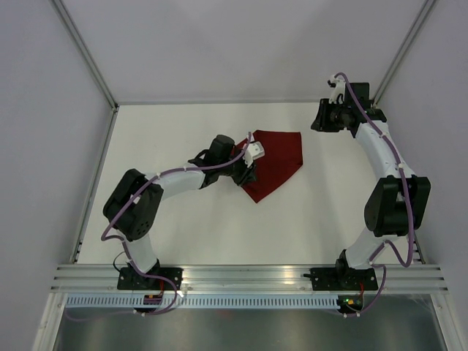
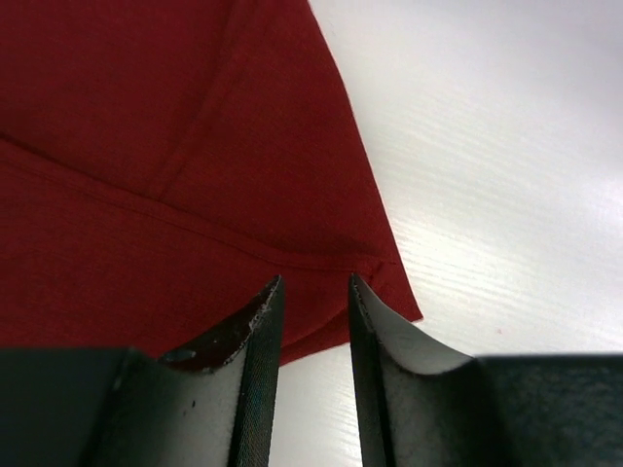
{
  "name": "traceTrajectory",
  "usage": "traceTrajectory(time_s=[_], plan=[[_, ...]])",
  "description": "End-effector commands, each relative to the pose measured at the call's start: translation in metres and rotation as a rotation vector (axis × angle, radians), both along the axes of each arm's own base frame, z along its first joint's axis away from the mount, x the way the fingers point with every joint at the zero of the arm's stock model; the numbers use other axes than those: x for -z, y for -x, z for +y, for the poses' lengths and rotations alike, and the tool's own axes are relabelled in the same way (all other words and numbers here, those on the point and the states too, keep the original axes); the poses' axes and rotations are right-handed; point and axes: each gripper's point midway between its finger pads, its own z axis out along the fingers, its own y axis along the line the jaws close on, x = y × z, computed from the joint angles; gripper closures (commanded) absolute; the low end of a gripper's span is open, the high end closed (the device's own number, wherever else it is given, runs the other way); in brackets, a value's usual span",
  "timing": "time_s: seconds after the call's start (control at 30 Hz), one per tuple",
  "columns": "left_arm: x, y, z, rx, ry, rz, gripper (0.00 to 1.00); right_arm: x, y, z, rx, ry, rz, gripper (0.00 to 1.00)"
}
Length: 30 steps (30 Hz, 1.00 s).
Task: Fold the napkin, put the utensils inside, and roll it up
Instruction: Fold the napkin, then roll the napkin with the utensil
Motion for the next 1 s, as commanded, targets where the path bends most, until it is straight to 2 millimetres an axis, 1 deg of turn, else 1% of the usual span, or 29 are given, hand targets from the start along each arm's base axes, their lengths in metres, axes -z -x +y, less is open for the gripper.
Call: traceTrajectory(time_s=[0.0,0.03,0.07,0.1,0.13,0.17,0.2,0.27,0.3,0.33,0.37,0.4,0.43,0.47,0.5,0.53,0.57,0.6,0.63,0.73,0.8,0.9,0.97], plan=[[-0.077,-0.041,0.009,-0.174,0.171,-0.122,0.62,-0.007,0.0,0.023,-0.054,0.049,-0.011,0.64],[-0.088,-0.053,0.019,-0.248,0.208,-0.127,0.58,-0.004,0.002,0.03,-0.07,0.068,-0.004,0.64],[-0.113,-0.078,0.046,-0.412,0.278,-0.14,0.57,0.002,0.002,0.035,-0.082,0.106,0.0,0.64],[-0.121,-0.085,0.062,-0.498,0.321,-0.111,0.57,0.006,0.008,0.057,-0.129,0.126,0.004,0.64],[-0.129,-0.095,0.079,-0.589,0.355,-0.099,0.53,0.01,0.011,0.068,-0.147,0.14,0.011,0.64],[-0.139,-0.11,0.118,-0.789,0.393,-0.064,0.52,0.016,0.016,0.091,-0.206,0.185,0.004,0.64],[-0.145,-0.115,0.134,-0.86,0.41,-0.05,0.52,0.019,0.019,0.102,-0.227,0.195,0.002,0.64],[-0.153,-0.125,0.179,-1.079,0.447,-0.012,0.52,0.026,0.021,0.125,-0.263,0.221,-0.012,0.64],[-0.163,-0.121,0.191,-1.129,0.46,-0.003,0.52,0.032,0.028,0.143,-0.292,0.252,-0.019,0.62],[-0.169,-0.123,0.209,-1.207,0.491,0.0,0.5,0.041,0.027,0.153,-0.303,0.271,-0.019,0.62],[-0.175,-0.122,0.216,-1.233,0.51,-0.006,0.48,0.048,0.03,0.162,-0.316,0.29,-0.019,0.61],[-0.187,-0.118,0.223,-1.247,0.537,-0.02,0.47,0.053,0.036,0.177,-0.335,0.335,-0.029,0.59],[-0.192,-0.118,0.228,-1.265,0.546,-0.025,0.46,0.063,0.039,0.186,-0.351,0.354,-0.026,0.57],[-0.197,-0.118,0.234,-1.279,0.554,-0.029,0.46,0.07,0.049,0.205,-0.388,0.374,-0.031,0.55],[-0.208,-0.119,0.236,-1.279,0.566,-0.041,0.46,0.074,0.054,0.213,-0.399,0.396,-0.037,0.53],[-0.211,-0.118,0.237,-1.275,0.564,-0.035,0.46,0.083,0.053,0.216,-0.385,0.439,-0.046,0.49],[-0.214,-0.118,0.239,-1.273,0.568,-0.036,0.46,0.087,0.056,0.225,-0.397,0.456,-0.055,0.48],[-0.221,-0.119,0.238,-1.266,0.581,-0.042,0.46,0.095,0.066,0.237,-0.423,0.471,-0.056,0.45],[-0.222,-0.119,0.238,-1.259,0.585,-0.038,0.46,0.106,0.068,0.242,-0.428,0.487,-0.042,0.44],[-0.229,-0.119,0.238,-1.245,0.594,-0.043,0.46,0.121,0.075,0.253,-0.441,0.509,-0.035,0.41],[-0.23,-0.12,0.239,-1.241,0.596,-0.044,0.45,0.128,0.081,0.256,-0.449,0.532,-0.047,0.39],[-0.23,-0.121,0.24,-1.232,0.595,-0.04,0.46,0.133,0.09,0.262,-0.468,0.568,-0.058,0.37],[-0.227,-0.122,0.241,-1.231,0.591,-0.034,0.46,0.141,0.095,0.264,-0.476,0.593,-0.055,0.37]])
